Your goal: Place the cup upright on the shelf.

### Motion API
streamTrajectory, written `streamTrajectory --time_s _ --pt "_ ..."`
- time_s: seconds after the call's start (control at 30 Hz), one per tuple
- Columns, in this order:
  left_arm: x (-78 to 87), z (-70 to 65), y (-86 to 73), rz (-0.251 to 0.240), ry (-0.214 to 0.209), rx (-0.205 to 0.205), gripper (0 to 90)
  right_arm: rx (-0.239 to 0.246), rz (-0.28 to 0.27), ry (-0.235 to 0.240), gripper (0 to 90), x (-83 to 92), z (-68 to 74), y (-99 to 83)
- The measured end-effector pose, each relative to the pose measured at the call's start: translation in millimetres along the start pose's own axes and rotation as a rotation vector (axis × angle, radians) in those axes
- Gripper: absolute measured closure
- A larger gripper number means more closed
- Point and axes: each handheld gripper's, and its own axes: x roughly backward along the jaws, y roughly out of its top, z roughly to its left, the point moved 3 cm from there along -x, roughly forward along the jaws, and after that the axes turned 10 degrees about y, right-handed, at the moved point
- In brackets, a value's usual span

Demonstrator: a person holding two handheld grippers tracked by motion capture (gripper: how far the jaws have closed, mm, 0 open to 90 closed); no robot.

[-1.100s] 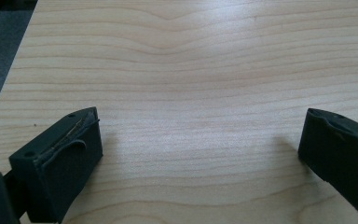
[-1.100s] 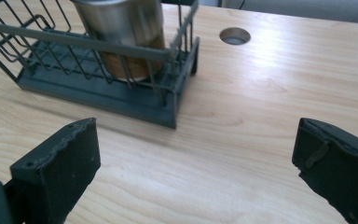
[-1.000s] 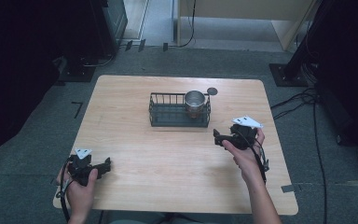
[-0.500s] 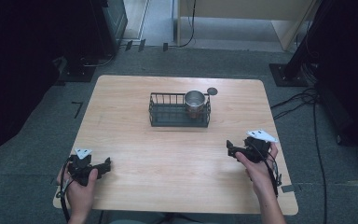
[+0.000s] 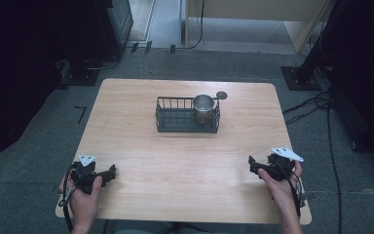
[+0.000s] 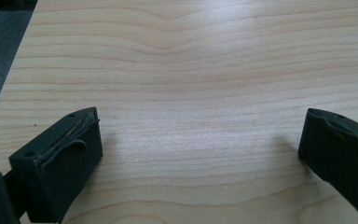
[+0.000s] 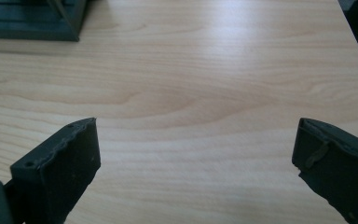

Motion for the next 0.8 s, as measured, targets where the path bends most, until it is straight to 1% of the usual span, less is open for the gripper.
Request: streamTrajectory --time_s 0.07,0.17,0.2,0.23,0.27,0.3,0.4,0.43,0.53,0.57,0.6,0.63,0.67,0.7,0.73,0.8 --pt "0.0 0.0 0.0 0.0 0.0 0.001 0.0 -0.019 0.009 -0.014 0.8 3.7 -9.2 -9.6" --pt "0.0 -0.1 0.0 0.001 -0.001 0.001 0.0 -0.025 0.019 -0.025 0.8 7.3 -16.8 -17.2" --pt "0.0 -0.1 0.0 0.001 -0.001 0.001 0.0 -0.025 0.019 -0.025 0.8 7.3 -16.8 -17.2" --pt "0.0 -0.2 0.0 0.0 -0.001 0.002 0.0 -0.033 0.023 -0.035 0.8 10.8 -22.8 -22.4" --pt "0.0 -0.2 0.0 0.0 -0.001 0.002 0.0 -0.033 0.023 -0.035 0.8 10.8 -22.8 -22.4" --pt "0.0 -0.1 0.0 0.001 -0.001 0.001 0.0 -0.038 0.028 -0.044 0.8 13.5 -27.6 -26.7" --pt "0.0 -0.2 0.0 0.0 -0.001 0.002 0.0 -0.043 0.032 -0.053 0.8 15.8 -31.6 -30.6" --pt "0.0 -0.2 0.0 0.0 -0.001 0.002 0.0 -0.05 0.039 -0.066 0.8 18.6 -37.1 -36.1" --pt "0.0 -0.1 0.0 0.001 -0.001 0.001 0.0 -0.06 0.042 -0.072 0.8 20.9 -41.6 -40.4" --pt "0.0 -0.2 0.0 0.0 -0.001 0.002 0.0 -0.071 0.05 -0.091 0.8 23.7 -47.4 -46.3" --pt "0.0 -0.2 0.0 0.0 -0.001 0.002 0.0 -0.071 0.05 -0.091 0.8 23.7 -47.4 -46.3" --pt "0.0 -0.1 0.0 0.001 -0.001 0.001 0.0 -0.081 0.061 -0.103 0.8 25.6 -52.2 -51.9" --pt "0.0 -0.1 0.0 0.001 -0.001 0.001 0.0 -0.081 0.061 -0.103 0.8 25.6 -52.2 -51.9" --pt "0.0 -0.2 0.0 0.0 -0.001 0.002 0.0 -0.094 0.061 -0.116 0.8 28.4 -55.9 -55.5" --pt "0.0 -0.2 0.0 0.0 -0.001 0.002 0.0 -0.097 0.059 -0.114 0.8 29.6 -56.6 -56.0" --pt "0.0 -0.2 0.0 0.0 -0.001 0.001 0.0 -0.095 0.061 -0.123 0.8 30.9 -57.6 -56.9"
